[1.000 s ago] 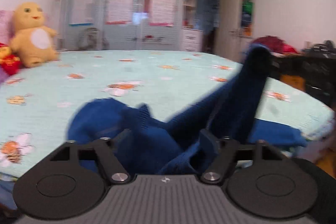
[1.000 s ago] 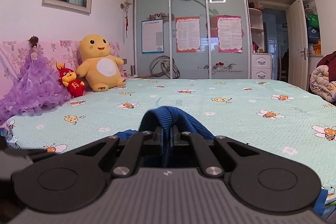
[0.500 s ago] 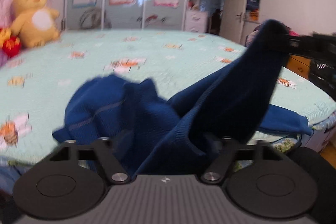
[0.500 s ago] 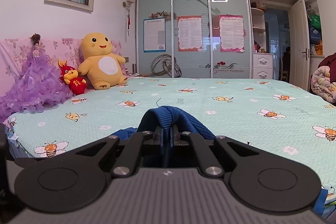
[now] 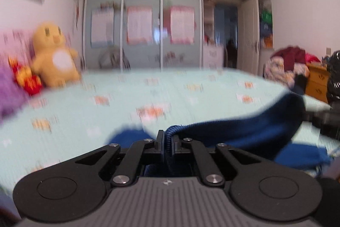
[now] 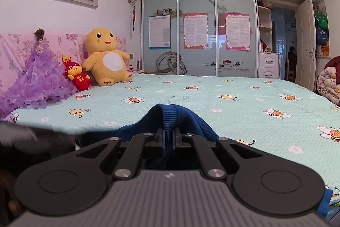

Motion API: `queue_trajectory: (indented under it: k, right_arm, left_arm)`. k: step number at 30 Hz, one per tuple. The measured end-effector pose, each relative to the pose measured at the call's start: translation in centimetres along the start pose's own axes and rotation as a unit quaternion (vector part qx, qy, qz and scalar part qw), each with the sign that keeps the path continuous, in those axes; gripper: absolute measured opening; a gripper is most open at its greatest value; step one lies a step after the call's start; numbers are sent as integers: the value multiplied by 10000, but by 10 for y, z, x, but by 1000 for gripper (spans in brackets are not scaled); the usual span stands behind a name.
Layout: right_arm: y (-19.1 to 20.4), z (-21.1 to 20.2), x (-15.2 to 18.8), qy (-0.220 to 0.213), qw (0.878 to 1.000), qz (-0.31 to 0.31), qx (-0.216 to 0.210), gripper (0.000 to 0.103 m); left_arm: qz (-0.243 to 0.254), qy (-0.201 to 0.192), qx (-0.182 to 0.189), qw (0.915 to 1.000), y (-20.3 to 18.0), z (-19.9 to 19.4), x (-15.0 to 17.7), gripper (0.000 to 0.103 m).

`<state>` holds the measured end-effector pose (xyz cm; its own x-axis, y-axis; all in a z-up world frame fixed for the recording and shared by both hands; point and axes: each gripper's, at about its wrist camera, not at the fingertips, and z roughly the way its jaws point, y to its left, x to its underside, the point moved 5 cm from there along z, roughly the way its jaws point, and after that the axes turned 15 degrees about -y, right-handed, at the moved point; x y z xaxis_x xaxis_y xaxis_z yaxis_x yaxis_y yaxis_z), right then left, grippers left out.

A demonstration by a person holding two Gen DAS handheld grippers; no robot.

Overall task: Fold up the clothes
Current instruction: 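Lift the sweater high with both grippers and let it hang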

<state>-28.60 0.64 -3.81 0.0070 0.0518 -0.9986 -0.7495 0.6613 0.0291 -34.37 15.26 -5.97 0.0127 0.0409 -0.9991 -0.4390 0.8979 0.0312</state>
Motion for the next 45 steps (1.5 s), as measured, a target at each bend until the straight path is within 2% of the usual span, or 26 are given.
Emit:
queue_trajectory:
  k: [3,5,10,13,14,17,20,23,24,26,29,33,36,42,45]
  right_arm:
    - [2,-2,-5,-87,9999,13,-71,5]
    - [4,-4,-10,-185,9997,2,-128,5]
    - [-3,13,-34,-360,9993,-52,-110,4]
    - [-24,44,-68,-547,9982,257,50,4]
    - [-32,54,-80,-616,9974,360,107,4]
    - [-57,68,-143,-1204,9901,641,338,4]
    - [-64,56,-204,-2037,9767,591,343,3]
    - [-62,35,-231,-2665,9627,278,375,3]
    - [-62,28,-238,-2845,9577,178,384,3]
    - [-62,22,-235,-2835,9582,78,376,3]
    - [-71,24,-219,-2584,9651,127,415,3]
    - [-85,27,-197,-2266,9722,326,485,3]
    - [-90,27,-184,-2121,9749,447,504,3]
    - [-89,46,-157,-1768,9809,630,510,3]
    - [-87,54,-151,-1677,9824,663,488,3]
  left_arm:
    - [276,-607,76,9977,-8,-6,-37,4]
    - [430,-808,156,9957,-15,-5,-52,4]
    - [739,-1000,345,9916,-30,25,-83,5]
    - [869,-1077,390,9896,-37,53,-113,5]
    - [942,-1246,372,9870,-39,55,-131,4]
    - [1109,-1782,328,9772,-46,56,-184,5]
    - [969,-2293,295,9681,-47,46,-233,5]
    - [820,-2499,337,9642,-49,38,-255,5]
    - [779,-2486,357,9648,-50,38,-257,5]
    - [798,-2343,382,9681,-55,41,-251,5]
    - [888,-2009,448,9746,-62,51,-228,5]
    - [662,-1510,558,9847,-59,65,-193,6]
    - [476,-1494,594,9858,-60,62,-182,6]
    - [596,-1204,563,9893,-62,75,-167,6]
    - [574,-1055,402,9919,-53,86,-160,12]
